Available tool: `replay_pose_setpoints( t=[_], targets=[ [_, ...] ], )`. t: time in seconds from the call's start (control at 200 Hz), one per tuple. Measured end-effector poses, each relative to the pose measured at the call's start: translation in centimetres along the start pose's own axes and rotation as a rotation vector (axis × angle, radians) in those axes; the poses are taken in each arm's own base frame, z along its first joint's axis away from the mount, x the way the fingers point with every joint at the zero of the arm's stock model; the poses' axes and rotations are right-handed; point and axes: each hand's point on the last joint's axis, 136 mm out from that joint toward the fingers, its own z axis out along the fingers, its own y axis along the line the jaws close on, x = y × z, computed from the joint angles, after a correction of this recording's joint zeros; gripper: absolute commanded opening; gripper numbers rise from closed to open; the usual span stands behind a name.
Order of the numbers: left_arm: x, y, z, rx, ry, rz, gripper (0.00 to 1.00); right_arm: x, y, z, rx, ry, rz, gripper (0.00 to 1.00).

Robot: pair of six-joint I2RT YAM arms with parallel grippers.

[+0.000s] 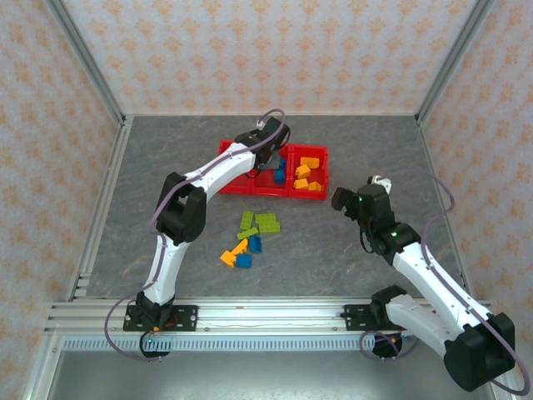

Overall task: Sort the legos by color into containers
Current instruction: Place the lego in the container, then pick up the lego from the middle-left of the table.

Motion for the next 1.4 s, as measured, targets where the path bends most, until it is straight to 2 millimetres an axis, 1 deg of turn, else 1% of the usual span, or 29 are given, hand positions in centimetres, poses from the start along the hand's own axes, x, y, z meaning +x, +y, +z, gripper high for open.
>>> replay_pose_setpoints(
  t=[0.13, 0.335, 0.42, 0.435, 0.501, 0.576, 0.671, 0.751, 0.821, 0.891, 0.971, 1.096, 1.151, 1.221, 1.337, 1.402],
  targets=[
    [-0.1, -0.1, 0.0, 0.002, -0.002, -0.001, 0.71, 0.2, -0.2, 0.0, 0.007, 0.009, -0.004, 1.00],
    [0.0, -0.2, 0.0, 0.011, 0.001, 0.013, 0.88, -0.2, 0.1, -0.2, 0.003, 0.003, -0.002, 1.00],
    [0.3, -0.1, -0.6, 0.026, 0.003, 0.021, 0.99, -0.2, 0.1, -0.2, 0.003, 0.005, -0.002, 1.00],
    [0.5, 0.0, -0.7, 0.027, 0.006, 0.018, 0.99, -0.2, 0.1, -0.2, 0.003, 0.005, -0.002, 1.00],
    [1.4, 0.8, -2.1, 0.030, 0.012, 0.017, 0.99, -0.2, 0.1, -0.2, 0.003, 0.006, -0.002, 1.00],
    [2.5, 1.9, -4.3, 0.046, 0.007, 0.003, 0.99, -0.1, 0.1, -0.2, 0.002, 0.010, -0.003, 1.00],
    [3.5, 3.3, -8.0, 0.072, -0.023, -0.034, 0.99, 0.3, 0.3, 0.0, -0.010, 0.029, -0.006, 1.00],
    [4.7, 3.9, -10.8, 0.099, -0.051, -0.058, 0.99, 0.8, 0.7, 0.3, -0.028, 0.059, -0.017, 1.00],
    [6.4, 3.8, -12.8, 0.128, -0.059, -0.058, 0.99, 1.6, 1.3, 0.7, -0.055, 0.102, -0.034, 1.00],
    [8.4, 3.3, -13.8, 0.152, -0.045, -0.043, 0.98, 2.4, 2.2, 1.1, -0.090, 0.155, -0.053, 1.00],
    [11.0, 2.5, -14.2, 0.181, -0.007, -0.020, 0.96, 3.6, 3.3, 1.8, -0.136, 0.232, -0.081, 1.00],
    [15.9, 1.6, -14.5, 0.212, 0.077, 0.014, 0.92, 6.0, 4.6, 2.5, -0.207, 0.362, -0.110, 1.00],
    [17.9, 1.2, -14.8, 0.227, 0.111, 0.025, 0.90, 7.1, 5.1, 2.3, -0.244, 0.415, -0.113, 1.00],
    [20.3, 0.8, -15.3, 0.243, 0.148, 0.031, 0.87, 7.8, 5.8, 1.8, -0.295, 0.455, -0.110, 1.00],
    [23.2, 0.9, -15.9, 0.263, 0.190, 0.009, 0.80, 8.2, 6.7, 0.7, -0.365, 0.484, -0.100, 1.00],
    [24.5, 1.0, -16.3, 0.271, 0.205, -0.011, 0.79, 8.2, 6.9, 0.0, -0.391, 0.484, -0.098, 1.00]
  ],
)
